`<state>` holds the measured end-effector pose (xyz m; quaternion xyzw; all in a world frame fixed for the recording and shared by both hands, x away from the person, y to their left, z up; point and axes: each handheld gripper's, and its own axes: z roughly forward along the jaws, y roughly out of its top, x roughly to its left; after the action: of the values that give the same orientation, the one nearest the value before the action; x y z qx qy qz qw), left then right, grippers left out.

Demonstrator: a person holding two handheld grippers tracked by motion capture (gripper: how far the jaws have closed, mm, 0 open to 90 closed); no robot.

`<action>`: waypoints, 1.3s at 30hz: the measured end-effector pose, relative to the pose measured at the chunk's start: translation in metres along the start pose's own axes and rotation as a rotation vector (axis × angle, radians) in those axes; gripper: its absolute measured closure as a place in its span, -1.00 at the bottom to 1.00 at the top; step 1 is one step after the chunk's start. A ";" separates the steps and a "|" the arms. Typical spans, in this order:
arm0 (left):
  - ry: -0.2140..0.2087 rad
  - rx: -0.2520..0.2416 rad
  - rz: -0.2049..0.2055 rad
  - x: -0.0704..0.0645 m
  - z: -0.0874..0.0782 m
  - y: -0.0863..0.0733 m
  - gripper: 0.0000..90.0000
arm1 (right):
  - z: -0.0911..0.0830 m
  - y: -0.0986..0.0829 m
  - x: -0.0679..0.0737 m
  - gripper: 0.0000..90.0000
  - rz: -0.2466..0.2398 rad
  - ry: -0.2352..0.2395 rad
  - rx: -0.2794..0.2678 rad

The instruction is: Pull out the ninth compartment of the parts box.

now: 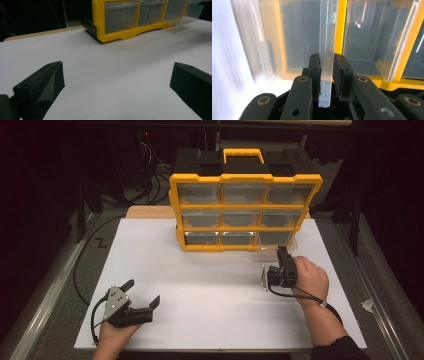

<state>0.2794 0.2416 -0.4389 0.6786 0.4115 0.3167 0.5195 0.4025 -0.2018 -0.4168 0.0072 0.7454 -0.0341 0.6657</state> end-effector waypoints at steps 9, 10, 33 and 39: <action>-0.007 0.000 0.007 -0.001 0.000 0.001 -0.99 | -0.015 0.000 0.003 0.77 -0.007 -0.014 -0.017; -0.007 -0.001 0.007 -0.001 -0.001 0.001 -0.99 | -0.016 0.001 0.003 0.77 -0.004 -0.016 -0.016; -0.007 -0.006 0.006 -0.001 -0.001 0.001 -0.99 | -0.027 -0.003 0.010 0.76 -0.001 -0.026 -0.030; -0.007 -0.004 0.004 -0.001 -0.001 0.001 -0.99 | -0.026 -0.007 0.013 0.76 -0.002 -0.026 -0.023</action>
<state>0.2786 0.2414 -0.4380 0.6796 0.4074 0.3162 0.5218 0.3754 -0.2076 -0.4263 -0.0014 0.7370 -0.0263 0.6754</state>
